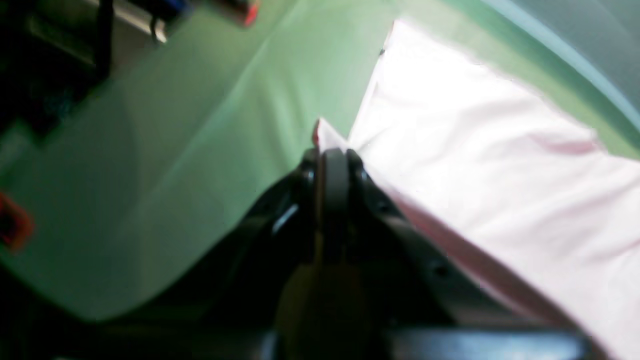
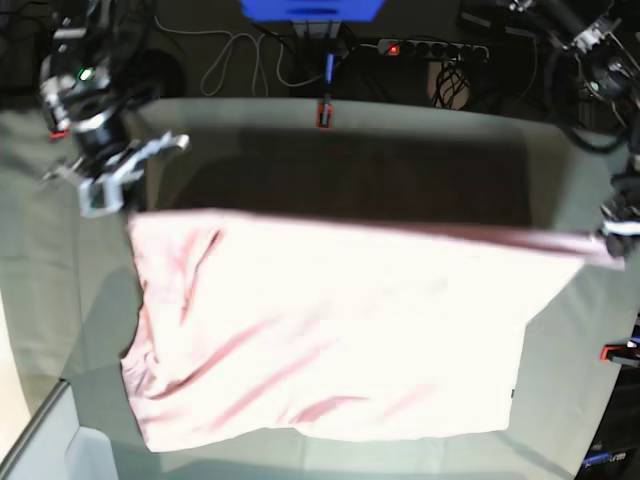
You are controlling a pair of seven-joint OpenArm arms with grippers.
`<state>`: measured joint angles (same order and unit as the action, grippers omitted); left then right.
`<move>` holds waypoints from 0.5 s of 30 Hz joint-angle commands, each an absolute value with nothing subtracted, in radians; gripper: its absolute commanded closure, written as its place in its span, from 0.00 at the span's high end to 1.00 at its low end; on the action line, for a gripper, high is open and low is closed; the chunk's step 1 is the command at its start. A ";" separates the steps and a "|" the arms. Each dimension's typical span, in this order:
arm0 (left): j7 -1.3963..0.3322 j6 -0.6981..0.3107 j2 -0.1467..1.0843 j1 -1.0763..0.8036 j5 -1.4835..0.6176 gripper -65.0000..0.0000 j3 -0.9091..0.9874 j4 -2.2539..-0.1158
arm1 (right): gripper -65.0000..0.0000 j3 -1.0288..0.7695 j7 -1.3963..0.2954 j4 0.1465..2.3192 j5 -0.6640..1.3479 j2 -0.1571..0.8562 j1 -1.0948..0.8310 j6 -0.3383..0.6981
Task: Layout the t-shirt on the table in an organized manner, then fold the t-shirt properly
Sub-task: 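Lay the shirt flat on the table, pulling grippers apart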
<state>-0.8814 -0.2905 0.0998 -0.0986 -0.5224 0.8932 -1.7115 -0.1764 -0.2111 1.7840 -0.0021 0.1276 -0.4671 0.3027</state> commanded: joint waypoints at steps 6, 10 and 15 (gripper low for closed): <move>-0.811 -0.298 0.113 -0.105 -0.555 0.00 0.937 -1.557 | 0.00 -0.067 -0.185 1.753 0.002 0.139 -0.542 0.298; -0.754 -0.298 0.111 -0.108 -0.552 0.00 0.934 -1.486 | 0.00 0.002 -0.185 1.707 0.001 0.180 -0.565 0.298; -0.751 -0.298 0.111 -0.108 -0.555 0.01 0.903 -1.405 | 0.14 0.024 -0.179 1.712 0.001 0.208 -0.633 0.298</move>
